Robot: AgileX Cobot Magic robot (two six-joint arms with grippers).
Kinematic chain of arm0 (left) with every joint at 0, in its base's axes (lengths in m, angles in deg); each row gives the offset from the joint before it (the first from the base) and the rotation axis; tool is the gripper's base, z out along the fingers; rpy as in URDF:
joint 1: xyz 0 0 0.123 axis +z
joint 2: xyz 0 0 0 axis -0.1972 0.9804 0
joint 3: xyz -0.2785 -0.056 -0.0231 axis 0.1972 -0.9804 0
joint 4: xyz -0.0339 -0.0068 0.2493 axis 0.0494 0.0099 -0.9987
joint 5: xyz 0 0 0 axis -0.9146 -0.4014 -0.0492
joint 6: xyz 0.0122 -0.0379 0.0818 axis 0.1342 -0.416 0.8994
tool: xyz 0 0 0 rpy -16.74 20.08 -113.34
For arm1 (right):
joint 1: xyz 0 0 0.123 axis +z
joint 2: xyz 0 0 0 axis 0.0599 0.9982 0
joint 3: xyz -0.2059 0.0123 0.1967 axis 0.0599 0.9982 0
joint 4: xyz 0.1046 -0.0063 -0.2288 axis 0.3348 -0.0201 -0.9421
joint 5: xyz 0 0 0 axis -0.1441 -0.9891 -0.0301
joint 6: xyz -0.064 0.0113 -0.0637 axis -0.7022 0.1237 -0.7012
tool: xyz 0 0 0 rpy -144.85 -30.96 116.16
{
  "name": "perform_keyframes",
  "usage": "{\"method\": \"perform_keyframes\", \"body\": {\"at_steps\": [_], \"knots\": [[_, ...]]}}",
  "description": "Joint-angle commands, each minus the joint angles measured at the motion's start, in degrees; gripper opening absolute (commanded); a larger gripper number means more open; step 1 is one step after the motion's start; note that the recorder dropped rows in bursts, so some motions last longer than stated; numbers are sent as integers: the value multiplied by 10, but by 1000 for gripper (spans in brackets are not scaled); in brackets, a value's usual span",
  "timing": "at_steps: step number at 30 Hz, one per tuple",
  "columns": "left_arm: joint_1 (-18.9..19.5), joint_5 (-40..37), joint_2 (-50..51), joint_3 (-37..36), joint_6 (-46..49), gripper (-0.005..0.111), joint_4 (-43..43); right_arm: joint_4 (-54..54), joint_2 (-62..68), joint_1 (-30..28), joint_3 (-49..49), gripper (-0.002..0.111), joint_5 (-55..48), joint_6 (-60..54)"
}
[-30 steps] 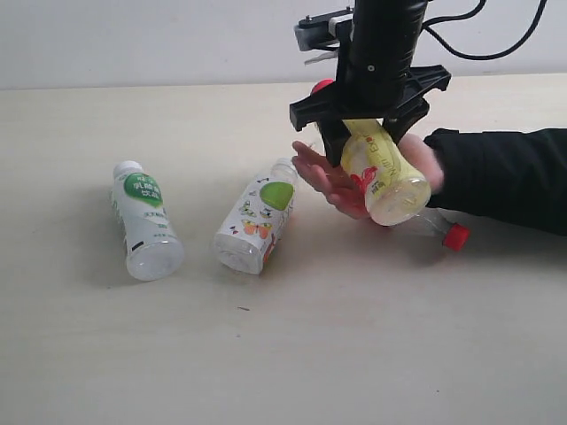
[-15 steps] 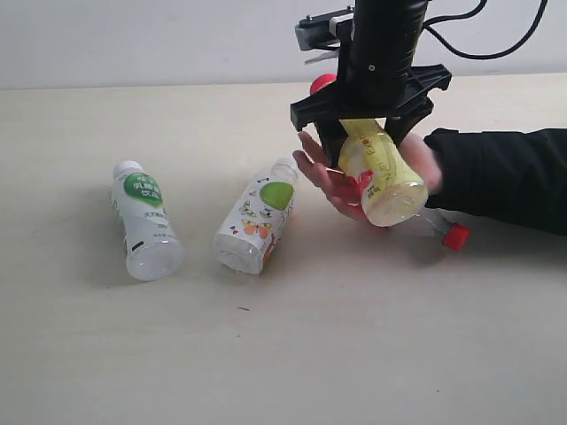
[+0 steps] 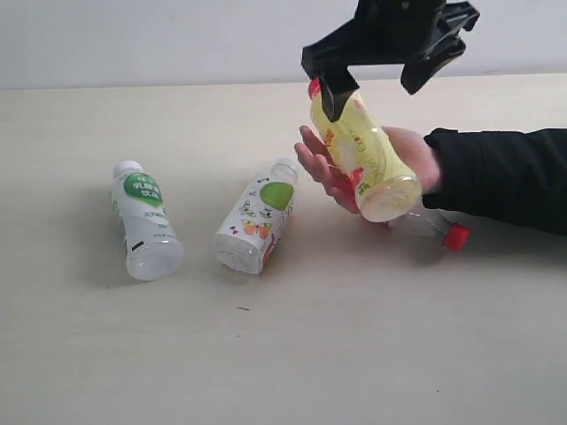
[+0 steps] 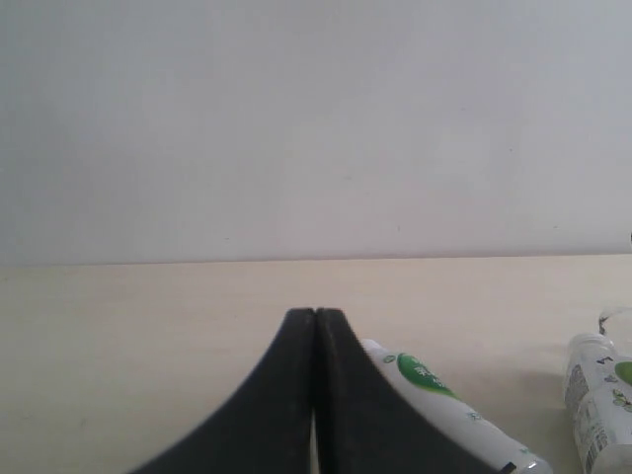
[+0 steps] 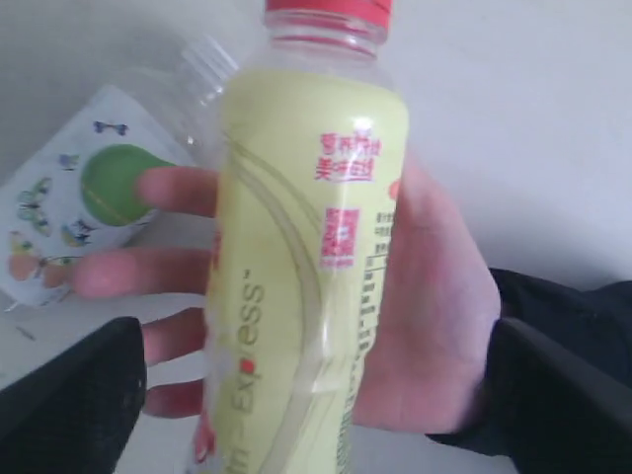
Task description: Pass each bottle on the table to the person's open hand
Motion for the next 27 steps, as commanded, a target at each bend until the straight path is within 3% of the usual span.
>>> {"method": "perform_keyframes", "body": {"at_steps": [1,5,11,14,21,27], "knots": [[2,5,-3,-2,0,0,4,59,-60,-3,-4,85,-1,-53],[2,5,-3,-2,0,0,4,102,-113,-3,3,60,-1,-69],[2,5,-3,-2,0,0,4,133,-246,-3,116,1,-1,-142],[2,5,-3,-2,0,0,4,129,-349,-3,215,0,68,-160],[2,5,-3,-2,0,0,4,131,-577,-3,477,0,345,-218],[2,5,-3,-2,0,0,4,131,-718,-3,633,0,415,-246]]}}
